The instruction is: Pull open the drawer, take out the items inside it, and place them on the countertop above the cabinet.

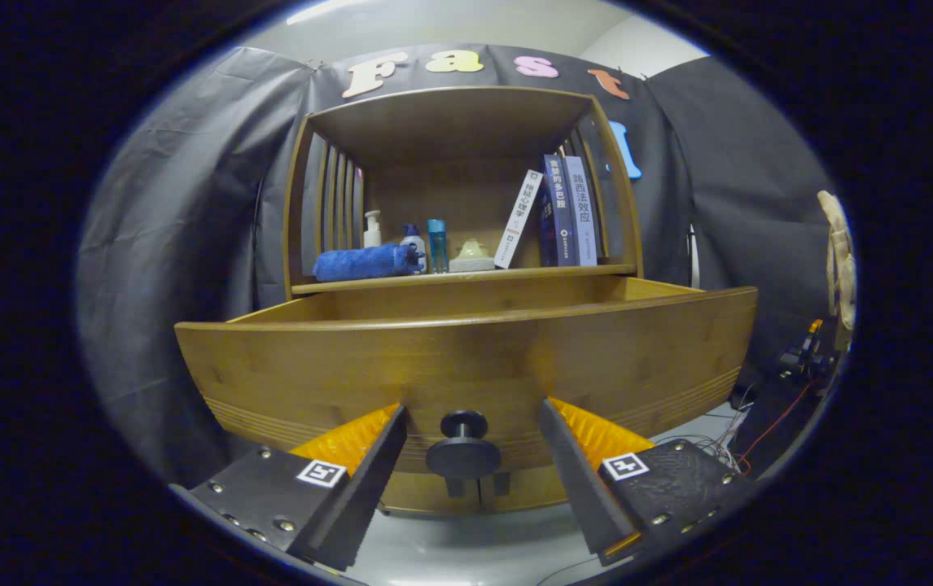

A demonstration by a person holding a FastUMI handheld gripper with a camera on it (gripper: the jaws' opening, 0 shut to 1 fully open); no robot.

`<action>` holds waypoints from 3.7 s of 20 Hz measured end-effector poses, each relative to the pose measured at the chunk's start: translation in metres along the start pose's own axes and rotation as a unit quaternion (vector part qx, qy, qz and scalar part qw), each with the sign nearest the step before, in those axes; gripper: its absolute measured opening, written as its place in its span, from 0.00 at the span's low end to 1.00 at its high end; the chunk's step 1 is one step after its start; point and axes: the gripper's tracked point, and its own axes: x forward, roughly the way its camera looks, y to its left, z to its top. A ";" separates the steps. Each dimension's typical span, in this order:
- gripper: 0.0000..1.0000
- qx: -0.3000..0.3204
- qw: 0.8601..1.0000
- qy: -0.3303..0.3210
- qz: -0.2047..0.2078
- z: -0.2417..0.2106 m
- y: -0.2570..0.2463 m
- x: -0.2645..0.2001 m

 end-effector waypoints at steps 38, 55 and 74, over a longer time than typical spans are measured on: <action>0.98 -0.017 1.000 0.008 -0.008 0.025 0.013 0.194; 0.96 -0.096 0.993 -0.023 0.060 0.143 0.094 0.079; 0.96 -0.062 0.998 -0.011 0.022 0.233 0.033 -0.069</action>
